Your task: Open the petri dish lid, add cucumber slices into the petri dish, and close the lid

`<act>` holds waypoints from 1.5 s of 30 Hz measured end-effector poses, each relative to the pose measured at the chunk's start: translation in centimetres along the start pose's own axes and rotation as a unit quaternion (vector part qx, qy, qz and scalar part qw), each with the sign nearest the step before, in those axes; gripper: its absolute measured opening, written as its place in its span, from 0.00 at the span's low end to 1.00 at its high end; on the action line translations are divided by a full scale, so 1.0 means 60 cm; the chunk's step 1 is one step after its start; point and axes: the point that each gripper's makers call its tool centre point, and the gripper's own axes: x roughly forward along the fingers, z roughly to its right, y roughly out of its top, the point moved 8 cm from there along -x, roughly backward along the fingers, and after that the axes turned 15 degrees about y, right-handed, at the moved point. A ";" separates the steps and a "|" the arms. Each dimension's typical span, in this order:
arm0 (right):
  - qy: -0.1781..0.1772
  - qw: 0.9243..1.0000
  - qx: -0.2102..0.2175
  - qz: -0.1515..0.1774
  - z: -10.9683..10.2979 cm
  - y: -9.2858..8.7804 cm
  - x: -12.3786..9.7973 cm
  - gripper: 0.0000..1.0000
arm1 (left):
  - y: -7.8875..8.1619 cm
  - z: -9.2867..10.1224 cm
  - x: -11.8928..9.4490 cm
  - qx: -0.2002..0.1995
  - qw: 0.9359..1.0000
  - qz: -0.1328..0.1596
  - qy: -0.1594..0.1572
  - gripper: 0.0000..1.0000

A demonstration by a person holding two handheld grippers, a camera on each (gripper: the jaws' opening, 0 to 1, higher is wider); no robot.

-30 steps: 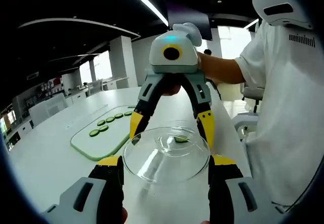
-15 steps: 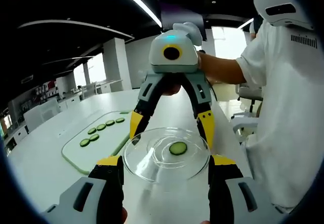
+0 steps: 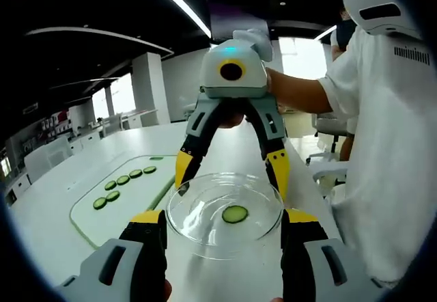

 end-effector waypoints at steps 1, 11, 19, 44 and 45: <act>-0.001 1.000 0.001 0.000 -0.001 -0.002 -0.001 0.66 | -0.001 0.000 0.001 0.000 1.000 0.000 -0.001 0.67; -0.006 1.000 0.008 -0.003 -0.006 -0.017 -0.013 0.66 | -0.002 0.004 0.018 -0.002 1.000 0.000 -0.010 0.67; -0.007 1.000 0.015 -0.006 -0.009 -0.029 -0.015 0.66 | -0.007 0.010 0.030 -0.003 1.000 -0.004 -0.017 0.67; 0.001 1.000 0.023 -0.009 -0.005 -0.043 -0.002 0.66 | -0.024 0.014 0.041 -0.012 1.000 -0.015 -0.019 0.68; 0.001 1.000 0.023 -0.010 -0.005 -0.044 -0.001 0.66 | -0.025 0.014 0.042 -0.012 1.000 -0.015 -0.019 0.68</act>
